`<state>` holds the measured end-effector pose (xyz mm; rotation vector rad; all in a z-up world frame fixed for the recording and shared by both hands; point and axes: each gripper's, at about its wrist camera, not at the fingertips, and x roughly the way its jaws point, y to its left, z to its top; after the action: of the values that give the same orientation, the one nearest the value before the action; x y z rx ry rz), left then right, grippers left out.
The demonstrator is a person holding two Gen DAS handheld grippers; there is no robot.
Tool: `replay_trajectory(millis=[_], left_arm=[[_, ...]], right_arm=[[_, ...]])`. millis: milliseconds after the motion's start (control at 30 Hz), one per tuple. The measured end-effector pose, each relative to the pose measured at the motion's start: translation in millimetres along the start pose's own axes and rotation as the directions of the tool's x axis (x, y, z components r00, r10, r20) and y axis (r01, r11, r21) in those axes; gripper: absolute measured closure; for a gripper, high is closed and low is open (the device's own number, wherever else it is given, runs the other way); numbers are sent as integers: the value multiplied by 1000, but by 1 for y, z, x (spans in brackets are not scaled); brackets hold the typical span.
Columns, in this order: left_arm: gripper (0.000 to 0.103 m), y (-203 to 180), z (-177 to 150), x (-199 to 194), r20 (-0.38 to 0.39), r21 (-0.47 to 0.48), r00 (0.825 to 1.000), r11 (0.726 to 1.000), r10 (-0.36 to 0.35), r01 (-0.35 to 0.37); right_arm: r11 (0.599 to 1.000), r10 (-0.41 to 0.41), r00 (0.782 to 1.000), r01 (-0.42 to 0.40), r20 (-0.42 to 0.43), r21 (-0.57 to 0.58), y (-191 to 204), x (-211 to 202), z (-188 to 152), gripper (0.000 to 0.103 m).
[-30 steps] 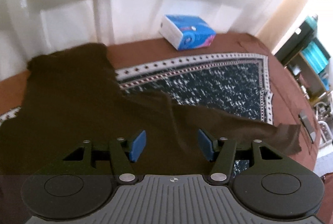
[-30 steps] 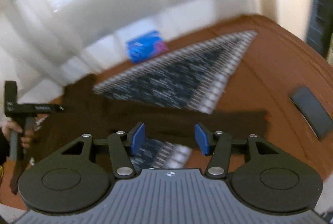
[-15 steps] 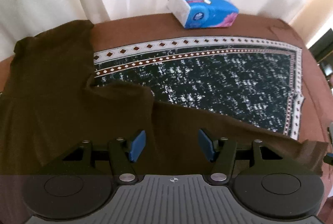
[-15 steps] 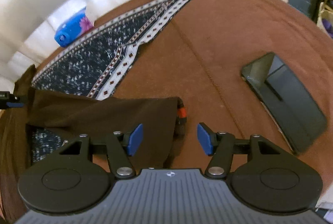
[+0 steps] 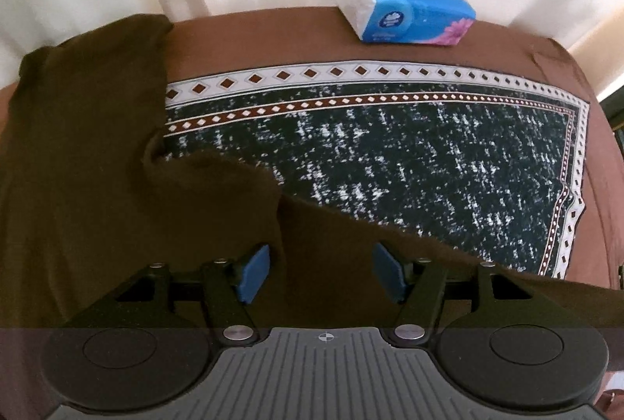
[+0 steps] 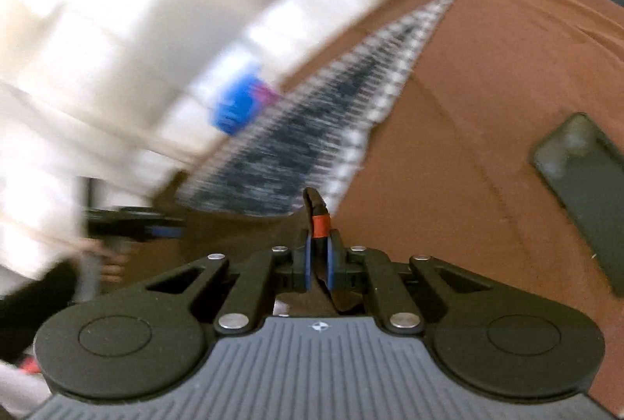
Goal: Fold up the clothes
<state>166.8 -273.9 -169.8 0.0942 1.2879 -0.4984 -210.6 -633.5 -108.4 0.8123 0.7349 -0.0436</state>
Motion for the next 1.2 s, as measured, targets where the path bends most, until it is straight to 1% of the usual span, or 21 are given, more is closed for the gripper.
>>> replay_trajectory(millis=[33, 100, 167, 300, 433, 500, 733, 833, 867, 900, 933, 967, 1067, 1133, 1200], left_arm=[[29, -1, 1, 1, -4, -10, 1000, 1000, -10, 10], [29, -2, 4, 0, -5, -40, 999, 999, -34, 34], [29, -5, 6, 0, -10, -50, 999, 998, -47, 47], [28, -16, 6, 6, -49, 2, 999, 1000, 3, -3], [29, -24, 7, 15, -78, 26, 995, 998, 61, -59], [29, -28, 8, 19, -80, 33, 993, 996, 83, -81], [28, -51, 9, 29, -106, 91, 991, 993, 86, -76], [31, -61, 6, 34, -106, 141, 986, 984, 126, -110], [40, -64, 5, 34, -94, 169, 985, 977, 144, -127], [52, -68, 4, 34, -76, 204, 981, 966, 177, -158], [87, -70, 3, 33, -64, 227, 980, 959, 188, -169], [103, -69, 3, 31, -58, 238, 982, 957, 181, -163], [103, -63, 5, 19, -43, 214, 990, 969, 137, -125], [103, -54, 9, 4, -22, 185, 997, 980, 72, -67], [103, -43, 14, -14, -1, 148, 1000, 989, 13, -12]], right_arm=[[999, 42, 999, -42, 9, 5, 6, -12, 0, 94], [995, 98, 995, -98, 16, -10, 19, -31, -3, 94], [991, 132, 991, -132, 6, -37, 30, -41, -7, 94], [980, 187, 982, -187, 0, -63, 47, -49, -14, 94], [973, 218, 976, -217, -3, -79, 52, -52, -21, 94], [971, 224, 974, -225, -10, -80, 51, -51, -26, 94], [972, 225, 974, -226, -23, -61, 46, -58, -44, 94], [969, 239, 971, -240, -17, -66, 50, -65, -47, 94], [968, 241, 970, -242, -14, -67, 52, -68, -48, 94], [967, 244, 970, -244, -11, -69, 53, -70, -49, 94], [967, 246, 969, -246, -9, -70, 54, -72, -49, 94], [966, 247, 969, -247, -6, -71, 55, -74, -50, 94], [966, 247, 969, -246, 2, -76, 61, -77, -53, 94], [966, 248, 969, -247, 2, -81, 66, -78, -55, 94], [963, 255, 967, -254, 1, -91, 74, -80, -56, 94]])
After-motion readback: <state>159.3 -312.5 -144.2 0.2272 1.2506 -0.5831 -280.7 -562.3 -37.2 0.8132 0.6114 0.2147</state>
